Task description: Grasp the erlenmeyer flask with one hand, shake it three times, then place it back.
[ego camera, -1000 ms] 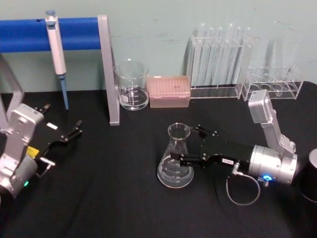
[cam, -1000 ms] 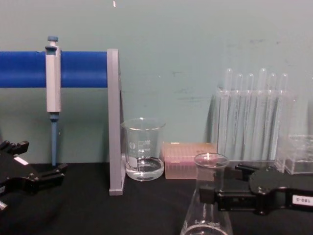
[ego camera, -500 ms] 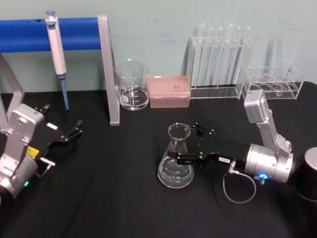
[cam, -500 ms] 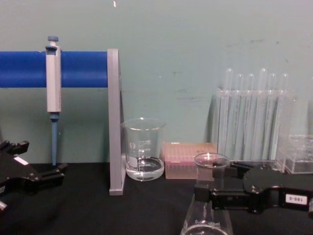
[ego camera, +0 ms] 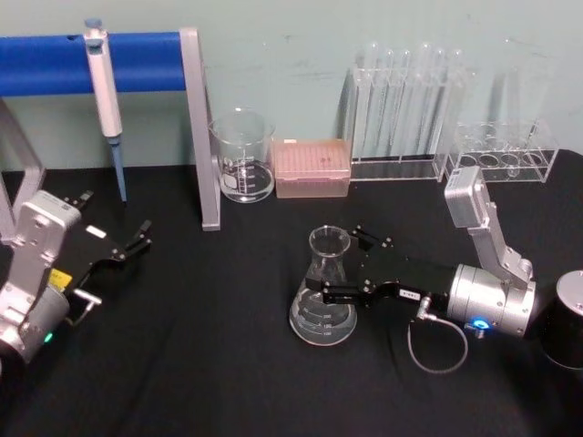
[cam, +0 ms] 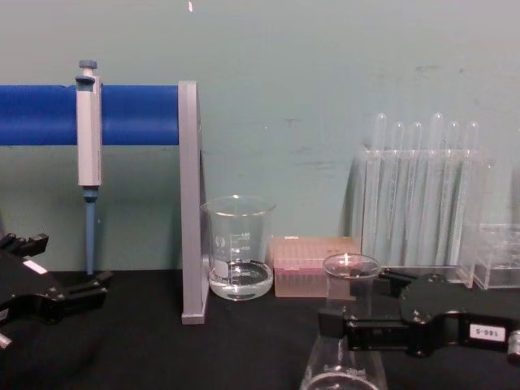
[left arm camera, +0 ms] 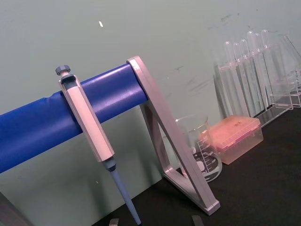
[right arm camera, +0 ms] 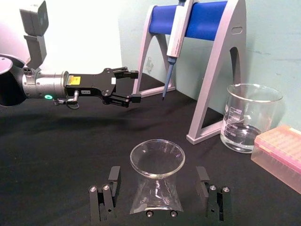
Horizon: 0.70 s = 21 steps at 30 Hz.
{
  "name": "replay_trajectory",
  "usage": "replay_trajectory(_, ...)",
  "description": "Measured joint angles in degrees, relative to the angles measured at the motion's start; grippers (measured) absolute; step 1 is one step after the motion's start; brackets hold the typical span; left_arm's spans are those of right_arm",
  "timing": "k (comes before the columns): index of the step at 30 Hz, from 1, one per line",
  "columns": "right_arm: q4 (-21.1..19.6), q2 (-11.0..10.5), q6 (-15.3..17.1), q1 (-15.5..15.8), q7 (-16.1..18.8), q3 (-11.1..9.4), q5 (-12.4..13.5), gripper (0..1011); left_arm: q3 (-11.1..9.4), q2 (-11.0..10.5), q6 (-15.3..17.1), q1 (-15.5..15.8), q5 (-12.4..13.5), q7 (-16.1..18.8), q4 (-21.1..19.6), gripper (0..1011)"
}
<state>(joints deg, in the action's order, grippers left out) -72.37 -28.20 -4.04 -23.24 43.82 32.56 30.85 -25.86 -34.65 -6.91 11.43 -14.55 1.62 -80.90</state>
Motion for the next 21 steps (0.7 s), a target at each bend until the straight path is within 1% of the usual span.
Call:
replay_trajectory(6, 0.1, 0.1, -0.3, -0.1, -0.8, 0.0, -0.8, 1003, 0.0, 0.0, 0.0, 0.0, 0.0, 0.0, 0.0, 1001)
replay_trajectory(21, 0.1, 0.1, -0.3, -0.1, -0.5, 0.0, -0.6, 1002, 0.0, 0.0, 0.0, 0.0, 0.0, 0.0, 0.0, 1001)
